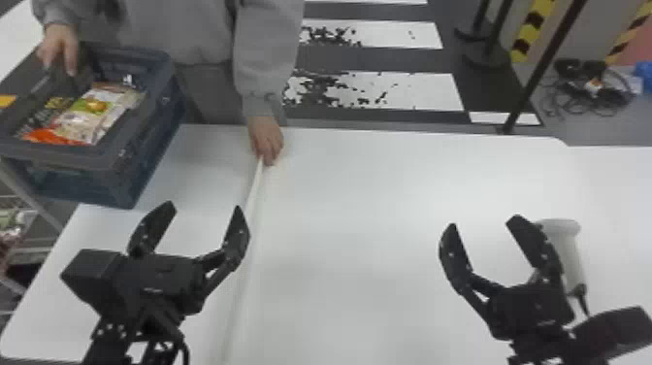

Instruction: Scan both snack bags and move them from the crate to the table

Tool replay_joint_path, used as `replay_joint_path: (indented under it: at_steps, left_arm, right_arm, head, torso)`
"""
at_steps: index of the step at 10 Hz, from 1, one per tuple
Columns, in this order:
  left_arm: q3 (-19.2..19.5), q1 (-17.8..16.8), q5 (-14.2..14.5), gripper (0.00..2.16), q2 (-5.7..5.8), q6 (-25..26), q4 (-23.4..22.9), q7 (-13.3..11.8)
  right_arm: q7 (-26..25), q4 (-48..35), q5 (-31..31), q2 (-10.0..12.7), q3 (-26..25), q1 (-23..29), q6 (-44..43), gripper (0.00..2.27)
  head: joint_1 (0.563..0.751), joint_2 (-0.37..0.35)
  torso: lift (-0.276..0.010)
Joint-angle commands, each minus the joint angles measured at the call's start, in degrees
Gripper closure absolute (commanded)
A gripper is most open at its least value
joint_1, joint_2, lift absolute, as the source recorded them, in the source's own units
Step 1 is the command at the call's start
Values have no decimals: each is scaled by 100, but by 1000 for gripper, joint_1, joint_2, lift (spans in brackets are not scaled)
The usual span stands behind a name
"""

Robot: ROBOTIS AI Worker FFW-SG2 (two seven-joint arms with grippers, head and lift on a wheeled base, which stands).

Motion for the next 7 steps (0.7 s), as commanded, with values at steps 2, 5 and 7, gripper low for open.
replay_joint_path:
  at_steps: [2,5,7]
  left_arm:
    - [0,-9,26,63,9,13,0,0]
    - [0,-36,26,63,18,13,0,0]
    - [9,-53,35,63,18,13,9,-9]
  right_arm:
    - [0,-19,9,0,12,-4,18,103]
    - [0,-19,0,0,20,-39,53,103]
    - [0,-19,9,9,29,-56,70,103]
  head:
    - [695,7]
    - [695,9]
    - [695,9]
  torso:
    - [-88]
    - [-88]
    - [-88]
